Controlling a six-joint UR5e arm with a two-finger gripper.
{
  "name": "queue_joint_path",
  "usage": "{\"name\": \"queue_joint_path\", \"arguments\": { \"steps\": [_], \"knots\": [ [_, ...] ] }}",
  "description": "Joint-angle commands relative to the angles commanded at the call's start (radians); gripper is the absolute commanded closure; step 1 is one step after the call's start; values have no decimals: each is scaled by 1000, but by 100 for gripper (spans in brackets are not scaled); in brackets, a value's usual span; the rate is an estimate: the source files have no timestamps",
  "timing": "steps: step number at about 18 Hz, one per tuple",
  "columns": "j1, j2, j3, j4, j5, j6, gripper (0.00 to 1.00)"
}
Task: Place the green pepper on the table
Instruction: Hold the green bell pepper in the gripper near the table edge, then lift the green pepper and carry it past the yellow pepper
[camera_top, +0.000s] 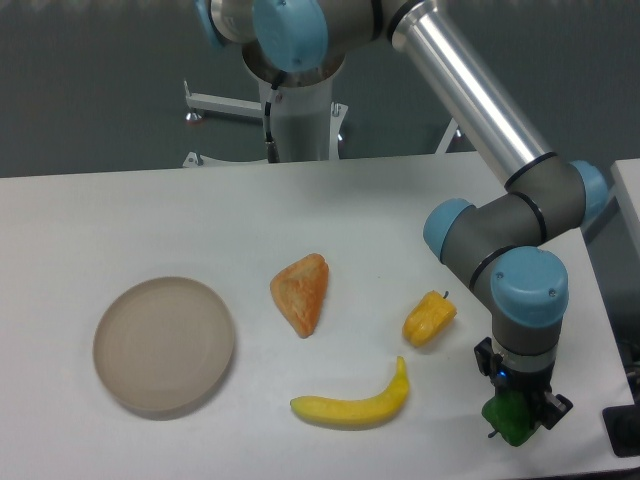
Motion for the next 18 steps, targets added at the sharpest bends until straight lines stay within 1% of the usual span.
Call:
{"name": "queue_joint_path", "arguments": {
  "steps": [6,11,15,16,17,18],
  "knots": [
    [-3,5,-11,0,-6,-6,64],
    [-8,28,-15,-14,-12,-14,64],
    [-32,64,-18,-89,-14,-32,64],
    [-41,78,-29,-106,-15,-47,64],
    [-46,99,-52,-112,-24,-55,64],
    [-49,126,-93,-112,-40,-57,64]
  ]
}}
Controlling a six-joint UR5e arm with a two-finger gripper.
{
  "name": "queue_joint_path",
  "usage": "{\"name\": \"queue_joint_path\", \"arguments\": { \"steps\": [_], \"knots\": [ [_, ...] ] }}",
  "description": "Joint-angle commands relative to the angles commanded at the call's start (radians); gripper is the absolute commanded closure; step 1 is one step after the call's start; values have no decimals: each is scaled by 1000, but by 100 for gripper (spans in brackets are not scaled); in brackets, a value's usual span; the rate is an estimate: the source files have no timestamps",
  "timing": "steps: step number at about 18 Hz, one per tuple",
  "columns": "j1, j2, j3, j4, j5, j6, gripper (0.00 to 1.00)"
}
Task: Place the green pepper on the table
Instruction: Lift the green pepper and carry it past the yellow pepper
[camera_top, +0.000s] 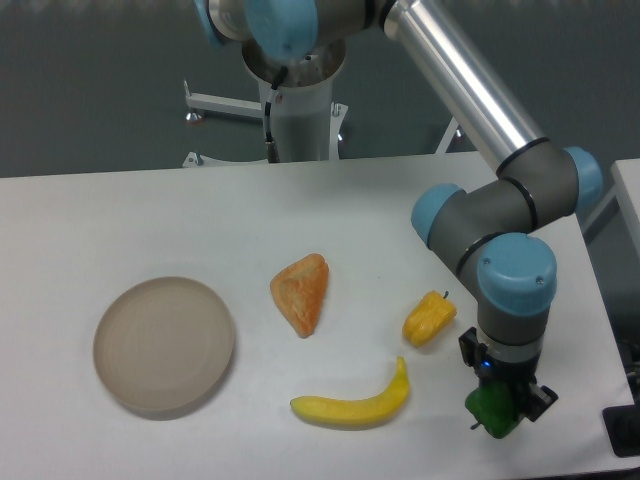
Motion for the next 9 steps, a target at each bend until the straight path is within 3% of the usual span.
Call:
{"name": "queue_joint_path", "arguments": {
  "steps": [9],
  "knots": [
    [41,255,-370,14,-100,72,64]
  ]
}}
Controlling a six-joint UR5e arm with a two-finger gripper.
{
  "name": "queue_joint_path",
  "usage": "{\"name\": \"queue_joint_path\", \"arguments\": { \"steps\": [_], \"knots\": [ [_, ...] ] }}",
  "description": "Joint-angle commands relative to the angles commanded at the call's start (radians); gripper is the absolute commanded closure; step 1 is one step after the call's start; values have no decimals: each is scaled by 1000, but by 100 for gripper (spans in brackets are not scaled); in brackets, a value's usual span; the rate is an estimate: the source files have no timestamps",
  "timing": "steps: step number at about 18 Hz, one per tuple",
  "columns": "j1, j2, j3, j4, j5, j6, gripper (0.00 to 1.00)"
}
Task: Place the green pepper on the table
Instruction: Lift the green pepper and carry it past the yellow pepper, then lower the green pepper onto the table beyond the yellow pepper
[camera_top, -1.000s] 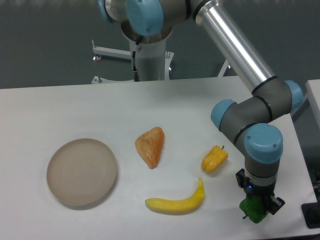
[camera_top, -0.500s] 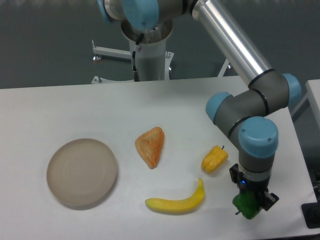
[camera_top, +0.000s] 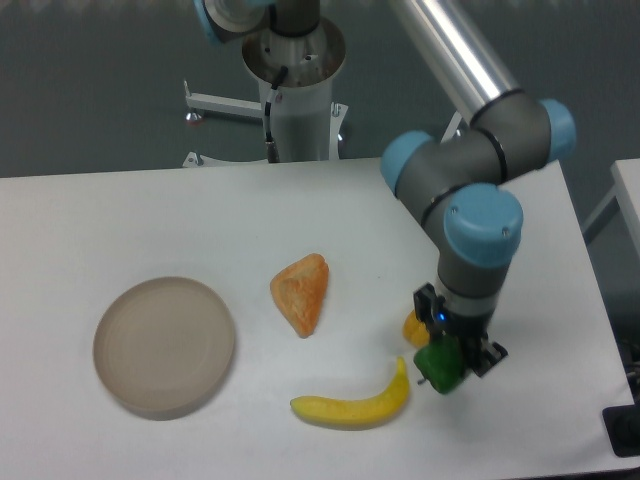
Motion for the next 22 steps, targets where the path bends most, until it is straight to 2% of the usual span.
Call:
{"name": "queue_joint_path", "arguments": {
  "steps": [2,8,10,13,17,22],
  "knots": [
    [35,43,-75,5,-8,101,64],
    [130,129,-227,11,-28,319,64],
    [164,137,-275,17,-29,374,64],
    [201,166,-341,61,-63,440,64],
    [221,167,-398,80,-107,485,64],
    [239,175,-428,78,-124,496,64]
  ]
}}
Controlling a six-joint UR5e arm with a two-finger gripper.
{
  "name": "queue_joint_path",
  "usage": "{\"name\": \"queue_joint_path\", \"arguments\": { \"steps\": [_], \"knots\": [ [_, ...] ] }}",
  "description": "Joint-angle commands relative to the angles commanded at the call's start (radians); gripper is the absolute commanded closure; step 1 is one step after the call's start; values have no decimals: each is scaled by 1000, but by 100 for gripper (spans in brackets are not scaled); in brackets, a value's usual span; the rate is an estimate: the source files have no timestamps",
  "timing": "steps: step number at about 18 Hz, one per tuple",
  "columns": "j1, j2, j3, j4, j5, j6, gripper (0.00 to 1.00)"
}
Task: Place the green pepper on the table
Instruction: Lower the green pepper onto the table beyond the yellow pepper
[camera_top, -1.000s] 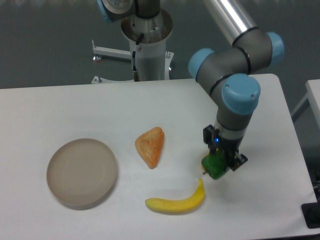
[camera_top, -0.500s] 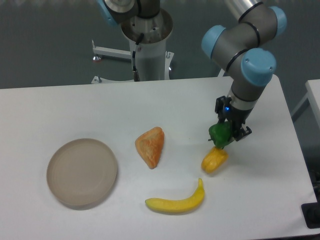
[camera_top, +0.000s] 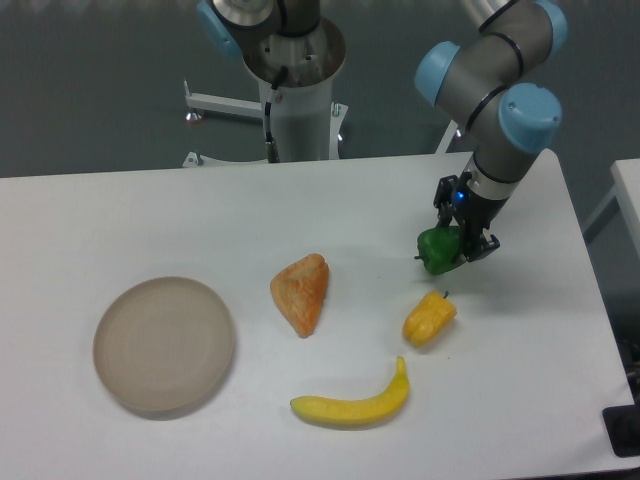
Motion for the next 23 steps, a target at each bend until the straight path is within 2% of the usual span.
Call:
{"name": "queue_joint_path", "arguments": {
  "steps": [9,23],
  "knots": [
    [6,6,-41,-2,-14,-12,63],
    [5,6,-69,-3,-26,-23,63]
  ]
}}
